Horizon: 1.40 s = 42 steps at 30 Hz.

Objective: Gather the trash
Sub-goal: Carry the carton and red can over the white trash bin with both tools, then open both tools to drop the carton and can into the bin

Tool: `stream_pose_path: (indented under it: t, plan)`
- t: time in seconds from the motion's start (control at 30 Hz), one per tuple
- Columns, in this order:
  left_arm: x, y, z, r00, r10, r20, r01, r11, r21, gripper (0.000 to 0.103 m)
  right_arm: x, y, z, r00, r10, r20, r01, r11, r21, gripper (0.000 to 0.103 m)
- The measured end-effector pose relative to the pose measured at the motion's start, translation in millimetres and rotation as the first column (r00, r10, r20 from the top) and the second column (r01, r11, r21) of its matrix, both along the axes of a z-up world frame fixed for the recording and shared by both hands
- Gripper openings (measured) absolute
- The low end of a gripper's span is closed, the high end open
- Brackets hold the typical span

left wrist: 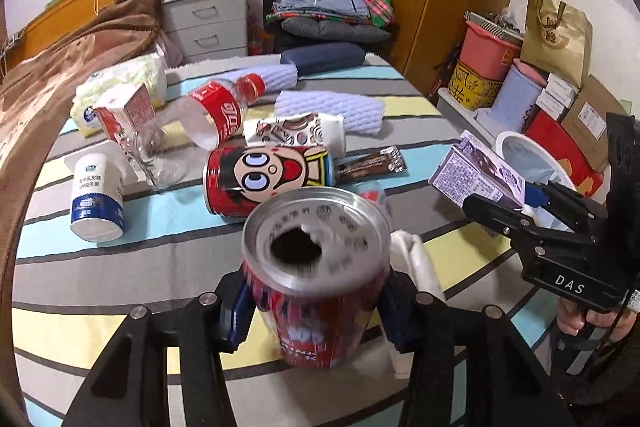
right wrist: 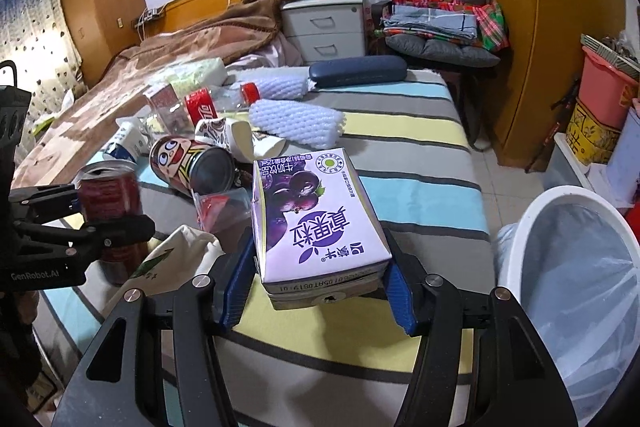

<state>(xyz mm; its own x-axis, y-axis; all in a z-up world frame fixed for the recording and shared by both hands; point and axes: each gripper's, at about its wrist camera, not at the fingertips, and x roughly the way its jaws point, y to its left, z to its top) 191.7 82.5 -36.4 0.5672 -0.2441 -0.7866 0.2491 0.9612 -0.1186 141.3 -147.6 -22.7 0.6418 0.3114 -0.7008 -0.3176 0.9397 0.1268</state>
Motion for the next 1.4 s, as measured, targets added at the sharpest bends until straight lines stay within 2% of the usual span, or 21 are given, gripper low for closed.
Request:
stream_pose_path:
  t: [0.17, 0.37, 0.57, 0.8, 1.13, 1.4]
  plan:
    - [-12, -3, 16, 0.999, 0.018, 0.045, -0.018, 1.000, -0.004, 0.052, -7, -10, 6, 1.000, -0.018, 0.024, 0.018, 1.000, 0.011, 0.060]
    - [-21, -21, 41, 0.994, -0.006, 0.105, 0.007, 1.000, -0.018, 0.052, -15, -28, 18, 0.997, -0.064, 0.052, 0.062, 0.997, 0.042, 0.060]
    - [-22, -58, 56, 0.989, -0.050, 0.142, 0.053, 0.999, -0.013, 0.052, -24, -52, 31, 0.987, -0.126, 0.096, 0.122, 0.991, 0.046, 0.060]
    - [-19, -114, 65, 0.978, -0.135, 0.156, 0.144, 0.988, -0.048, 0.052, -32, -84, 38, 0.969, -0.212, 0.124, 0.210, 0.977, 0.024, 0.060]
    - [-8, -203, 57, 0.953, -0.270, 0.135, 0.284, 0.955, -0.092, 0.052, -36, -136, 30, 0.935, -0.338, 0.112, 0.341, 0.940, -0.015, 0.060]
    - [1, -264, 39, 0.928, -0.360, 0.093, 0.368, 0.924, -0.102, 0.052, -35, -170, 11, 0.917, -0.397, 0.044, 0.399, 0.915, -0.055, 0.060]
